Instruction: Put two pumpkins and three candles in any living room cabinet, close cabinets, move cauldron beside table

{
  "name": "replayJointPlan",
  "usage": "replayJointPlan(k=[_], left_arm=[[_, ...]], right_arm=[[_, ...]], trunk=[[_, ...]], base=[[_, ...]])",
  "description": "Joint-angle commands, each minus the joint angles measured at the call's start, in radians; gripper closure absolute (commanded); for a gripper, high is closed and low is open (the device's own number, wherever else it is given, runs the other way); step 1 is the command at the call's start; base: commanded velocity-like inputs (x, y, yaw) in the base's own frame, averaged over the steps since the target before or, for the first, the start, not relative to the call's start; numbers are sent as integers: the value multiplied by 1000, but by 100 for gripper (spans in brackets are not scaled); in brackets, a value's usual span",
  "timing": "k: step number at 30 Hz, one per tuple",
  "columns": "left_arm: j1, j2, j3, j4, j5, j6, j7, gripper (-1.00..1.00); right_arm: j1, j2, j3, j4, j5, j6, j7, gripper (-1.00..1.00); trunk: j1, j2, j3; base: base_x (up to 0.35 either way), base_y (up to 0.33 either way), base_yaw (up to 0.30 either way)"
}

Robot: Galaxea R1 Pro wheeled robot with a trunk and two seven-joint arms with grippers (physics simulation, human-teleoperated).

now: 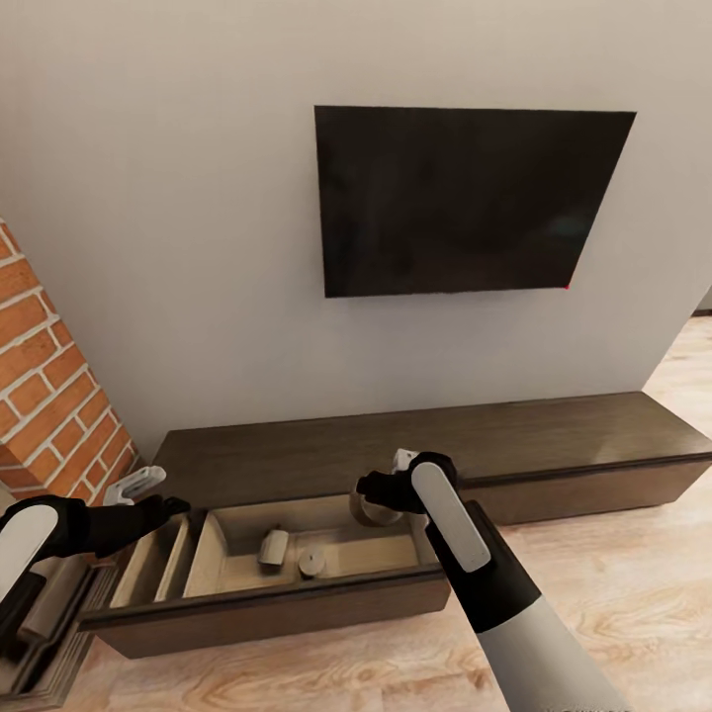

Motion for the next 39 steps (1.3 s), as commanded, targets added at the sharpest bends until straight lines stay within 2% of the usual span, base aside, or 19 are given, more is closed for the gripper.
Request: replayJointPlan(k=[1,8,23,26,31,36,39], left_arm=[[-1,0,1,-1,10,2,10,-100],[-1,0,1,-1,10,2,10,-100],[-1,1,1,-1,10,2,11,-100],[-1,2,0,-1,10,2,11,-100],[-1,0,0,-1,10,2,11,-100],[-1,0,-1,-1,10,2,11,-100],[-1,0,-3,-1,10,2,11,-100]], right_arm=[[-1,1,2,9,-9,1,-10,100],[-4,4,24,65,-9,1,-13,100],[-4,9,28,129,-6,-1,-14,100],[-4,10,30,131,15,-2,-15,100],[-11,11,64,184,50,-40,-11,100],[-43,15,118,264,50,-84,2,100],[-49,18,132,279,48,-97,5,100]], trunk=[[0,-1,-1],[0,-1,-1],[0,-1,-1],[0,-1,-1],[0,-1,-1],[0,-1,-1],[0,-1,-1]], base=[[51,23,0],[15,7,0],[18,0,0],[7,0,0],[1,0,0],[0,0,0],[0,0,0]])
